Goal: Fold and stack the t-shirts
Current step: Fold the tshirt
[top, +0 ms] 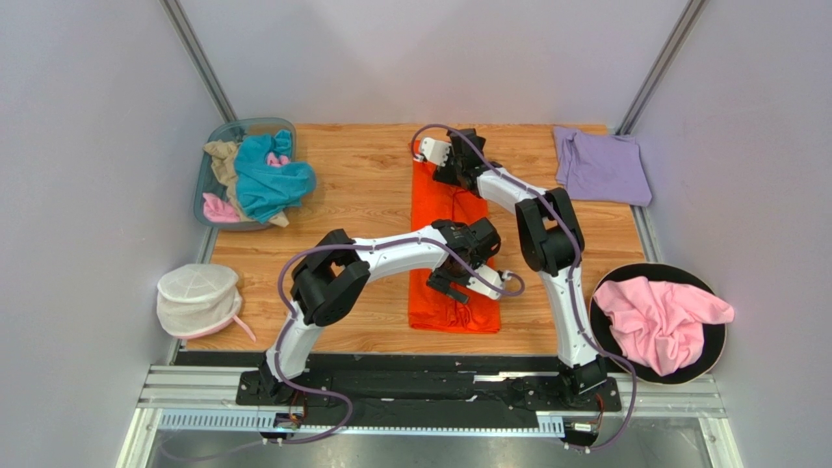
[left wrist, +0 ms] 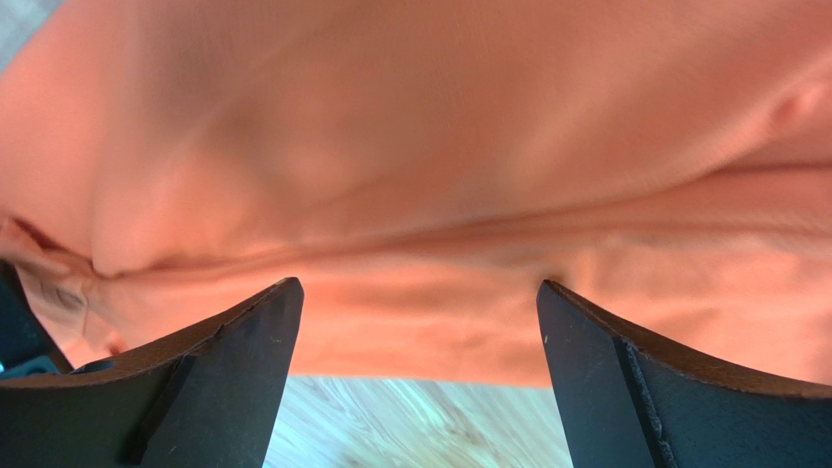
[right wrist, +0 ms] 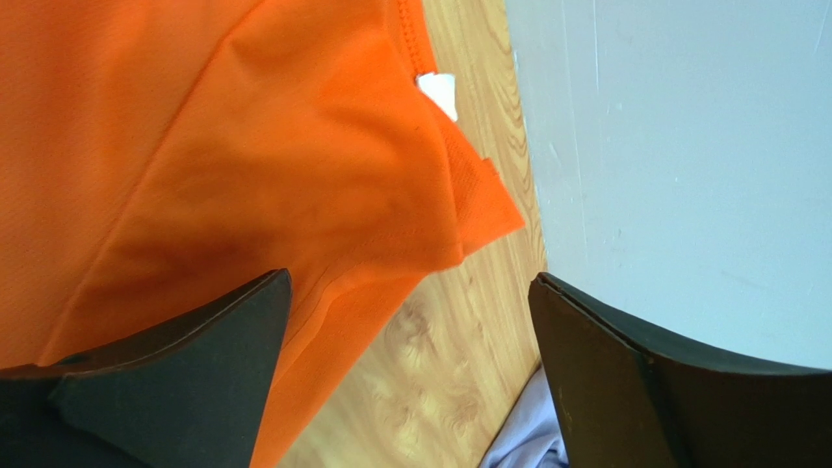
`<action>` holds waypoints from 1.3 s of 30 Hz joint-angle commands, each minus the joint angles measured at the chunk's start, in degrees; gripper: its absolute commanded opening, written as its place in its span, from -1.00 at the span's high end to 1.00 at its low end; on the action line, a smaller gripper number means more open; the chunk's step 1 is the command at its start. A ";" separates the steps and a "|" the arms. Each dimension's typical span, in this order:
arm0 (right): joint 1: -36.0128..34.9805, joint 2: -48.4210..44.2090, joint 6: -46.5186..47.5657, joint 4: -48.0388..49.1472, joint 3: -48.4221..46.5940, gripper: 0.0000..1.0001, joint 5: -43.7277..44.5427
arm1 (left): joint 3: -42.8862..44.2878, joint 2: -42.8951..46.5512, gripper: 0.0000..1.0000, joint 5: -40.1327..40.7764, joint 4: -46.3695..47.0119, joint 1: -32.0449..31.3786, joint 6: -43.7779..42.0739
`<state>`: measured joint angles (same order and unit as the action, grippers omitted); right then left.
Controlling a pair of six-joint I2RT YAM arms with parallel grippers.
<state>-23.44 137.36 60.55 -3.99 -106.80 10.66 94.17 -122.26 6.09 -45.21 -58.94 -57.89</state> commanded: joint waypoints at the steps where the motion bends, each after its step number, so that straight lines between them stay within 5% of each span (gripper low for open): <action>1: -1.08 -8.94 -3.60 1.35 4.31 -1.00 1.47 | -0.74 7.46 -0.99 0.50 0.39 -0.74 3.39; 9: -0.91 -24.48 -6.41 -1.28 16.26 -1.00 6.65 | -4.95 21.34 -0.99 3.23 3.37 -0.74 7.70; 16: -0.82 -39.78 -10.88 -9.18 33.92 -0.99 10.00 | -18.66 36.54 -0.99 3.41 6.54 -0.65 11.82; 25: -3.62 -62.11 -18.80 -33.15 51.41 -0.86 2.54 | -37.47 57.47 -0.99 0.42 12.95 2.24 20.16; 33: -15.04 -83.46 -20.73 -43.64 62.33 -0.81 -2.22 | -37.93 54.59 -0.99 -15.99 14.10 7.25 33.87; 39: -25.15 -83.31 -23.20 -45.58 65.84 -0.68 1.21 | -33.89 43.35 -0.98 -28.75 10.51 11.12 34.08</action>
<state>-43.00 54.02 40.29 -47.40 -43.35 9.76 56.25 -74.11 -11.27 -32.97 -49.54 -26.70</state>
